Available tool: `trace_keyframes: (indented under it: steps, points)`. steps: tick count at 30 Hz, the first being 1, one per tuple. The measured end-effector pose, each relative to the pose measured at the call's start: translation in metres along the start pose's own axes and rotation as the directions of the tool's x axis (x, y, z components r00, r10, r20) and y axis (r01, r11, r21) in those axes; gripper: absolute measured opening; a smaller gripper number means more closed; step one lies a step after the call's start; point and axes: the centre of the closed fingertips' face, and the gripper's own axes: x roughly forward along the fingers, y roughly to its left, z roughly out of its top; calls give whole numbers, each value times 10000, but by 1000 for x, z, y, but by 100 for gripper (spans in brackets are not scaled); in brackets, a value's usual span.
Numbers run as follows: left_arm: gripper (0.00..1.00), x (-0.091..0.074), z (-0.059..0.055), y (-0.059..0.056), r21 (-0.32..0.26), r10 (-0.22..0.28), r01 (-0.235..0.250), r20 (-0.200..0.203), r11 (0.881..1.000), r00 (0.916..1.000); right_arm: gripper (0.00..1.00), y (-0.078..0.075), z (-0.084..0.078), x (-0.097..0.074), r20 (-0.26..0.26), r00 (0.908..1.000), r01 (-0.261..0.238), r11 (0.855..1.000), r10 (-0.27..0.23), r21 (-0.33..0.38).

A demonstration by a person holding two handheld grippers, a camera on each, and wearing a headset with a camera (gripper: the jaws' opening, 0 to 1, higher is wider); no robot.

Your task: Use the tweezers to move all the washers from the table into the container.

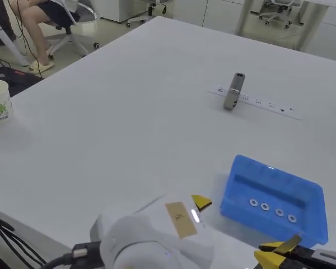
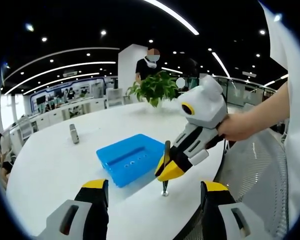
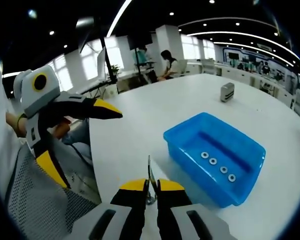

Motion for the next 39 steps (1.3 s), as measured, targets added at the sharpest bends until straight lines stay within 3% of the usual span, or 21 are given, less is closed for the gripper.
trace_keyframes:
  steps: [4, 11, 27, 31, 39]
  points:
    - [76, 0, 0, 0, 0, 0, 0, 9, 10000, 10000, 3, 2, 0, 0, -30, 10000, 39, 9996, -40, -276]
    - [76, 0, 0, 0, -5, -1, 1, 7, 10000, 10000, 3, -2, 2, -1, 131, 9996, 237, 9997, -236, -48]
    - [76, 1, -2, -3, 57, -111, 111, -107, 9999, 9999, 3, -7, 26, -7, 804, 9960, 375, 9992, -386, 153]
    - [77, 0, 3, -4, -56, -204, 205, 167, 9998, 9997, 3, -9, 30, -10, 954, 9943, 463, 9988, -478, 188]
    - [78, 0, 6, -10, 181, -393, 389, 235, 9991, 9989, 3, -12, 43, -18, 1376, 9871, 793, 9965, -822, 262]
